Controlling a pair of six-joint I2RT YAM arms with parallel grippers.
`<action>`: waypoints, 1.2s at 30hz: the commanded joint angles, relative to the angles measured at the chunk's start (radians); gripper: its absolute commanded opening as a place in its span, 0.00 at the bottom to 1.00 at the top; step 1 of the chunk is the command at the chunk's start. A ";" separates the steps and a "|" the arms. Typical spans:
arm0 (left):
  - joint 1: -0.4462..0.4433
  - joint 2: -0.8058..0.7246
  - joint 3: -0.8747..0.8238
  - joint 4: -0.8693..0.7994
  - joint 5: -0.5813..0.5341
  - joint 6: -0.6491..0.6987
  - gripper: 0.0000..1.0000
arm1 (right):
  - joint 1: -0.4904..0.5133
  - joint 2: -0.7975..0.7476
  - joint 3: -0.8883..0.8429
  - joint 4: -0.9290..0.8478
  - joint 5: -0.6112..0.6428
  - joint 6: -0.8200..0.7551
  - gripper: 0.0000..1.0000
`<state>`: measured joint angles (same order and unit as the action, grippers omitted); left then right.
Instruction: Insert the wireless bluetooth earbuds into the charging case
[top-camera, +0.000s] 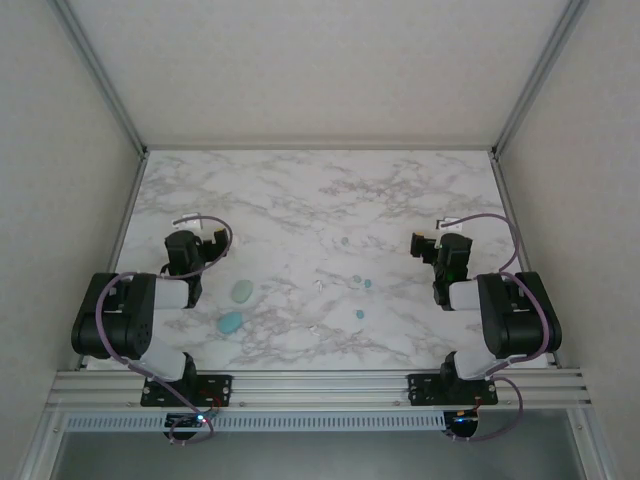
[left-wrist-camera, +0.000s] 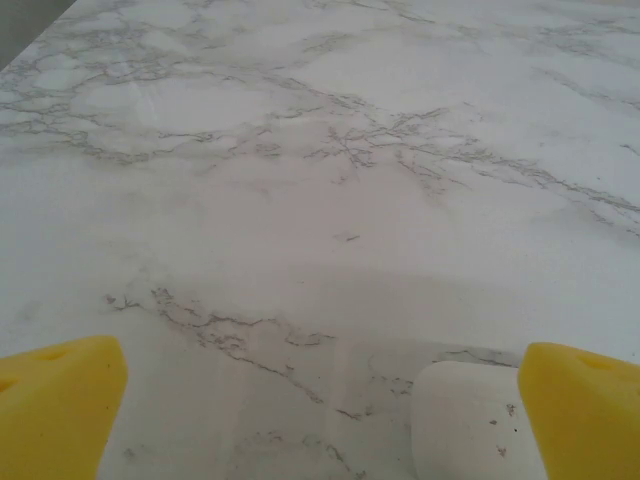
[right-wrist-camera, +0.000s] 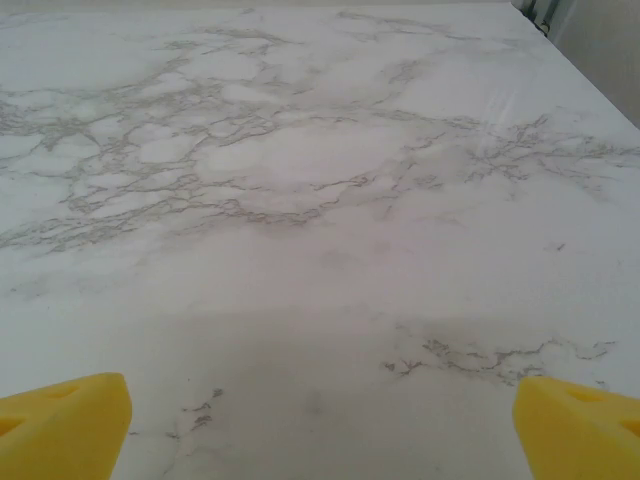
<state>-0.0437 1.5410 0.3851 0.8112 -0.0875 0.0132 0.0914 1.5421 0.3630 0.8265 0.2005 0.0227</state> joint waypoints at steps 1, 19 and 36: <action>0.006 -0.004 0.020 0.025 -0.001 -0.018 1.00 | 0.000 -0.002 0.019 0.025 0.001 0.013 0.99; 0.011 -0.004 0.020 0.025 0.012 -0.022 1.00 | -0.001 -0.002 0.021 0.022 0.000 0.014 0.99; 0.019 -0.194 0.085 -0.271 -0.006 -0.065 0.95 | 0.001 -0.094 0.052 -0.116 -0.090 -0.021 0.99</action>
<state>-0.0399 1.4345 0.3973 0.7086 -0.0738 -0.0074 0.0914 1.5150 0.3656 0.7879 0.1486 0.0143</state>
